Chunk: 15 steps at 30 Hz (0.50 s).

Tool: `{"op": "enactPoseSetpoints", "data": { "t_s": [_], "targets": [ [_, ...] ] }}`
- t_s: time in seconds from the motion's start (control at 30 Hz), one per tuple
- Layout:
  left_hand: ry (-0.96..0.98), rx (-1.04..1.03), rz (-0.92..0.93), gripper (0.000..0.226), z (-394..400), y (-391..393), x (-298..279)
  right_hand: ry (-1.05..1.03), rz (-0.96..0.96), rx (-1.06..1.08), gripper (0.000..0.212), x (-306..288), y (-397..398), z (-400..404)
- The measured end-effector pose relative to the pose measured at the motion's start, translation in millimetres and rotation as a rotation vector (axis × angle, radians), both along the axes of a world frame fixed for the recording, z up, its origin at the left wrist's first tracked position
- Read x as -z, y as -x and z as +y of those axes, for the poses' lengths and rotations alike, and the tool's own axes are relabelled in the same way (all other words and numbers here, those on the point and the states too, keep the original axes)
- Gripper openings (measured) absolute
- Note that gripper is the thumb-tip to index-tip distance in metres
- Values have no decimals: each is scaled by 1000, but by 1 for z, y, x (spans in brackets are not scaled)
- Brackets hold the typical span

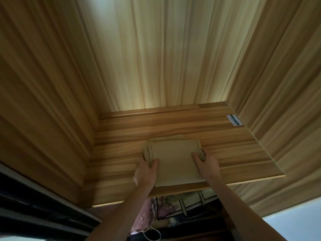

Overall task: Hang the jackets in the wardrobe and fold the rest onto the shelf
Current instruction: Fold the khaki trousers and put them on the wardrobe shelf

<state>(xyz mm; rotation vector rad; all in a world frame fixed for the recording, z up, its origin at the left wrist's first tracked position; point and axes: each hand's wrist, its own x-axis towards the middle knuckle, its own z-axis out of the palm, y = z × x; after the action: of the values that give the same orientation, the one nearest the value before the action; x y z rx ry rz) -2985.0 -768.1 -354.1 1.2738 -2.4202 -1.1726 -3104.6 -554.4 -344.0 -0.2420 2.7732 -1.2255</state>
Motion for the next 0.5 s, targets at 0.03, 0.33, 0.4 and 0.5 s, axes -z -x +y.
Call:
{"op": "enactPoseSetpoints", "data": {
  "t_s": [0.03, 0.33, 0.4, 0.5],
  "targets": [
    [49, 7, 5, 69, 2, 0, 2, 1, 0, 0, 51, 1, 0, -1],
    [816, 668, 205, 52, -2, -4, 9, -253, 518, -288, 43, 13, -4, -6],
    [821, 696, 201, 50, -1, -5, 7, -271, 479, -379, 45, 11, -6, -4],
    [847, 719, 130, 52, -1, -13, -4, -312, 408, -400, 55, 5, -15, 0]
  ]
}}
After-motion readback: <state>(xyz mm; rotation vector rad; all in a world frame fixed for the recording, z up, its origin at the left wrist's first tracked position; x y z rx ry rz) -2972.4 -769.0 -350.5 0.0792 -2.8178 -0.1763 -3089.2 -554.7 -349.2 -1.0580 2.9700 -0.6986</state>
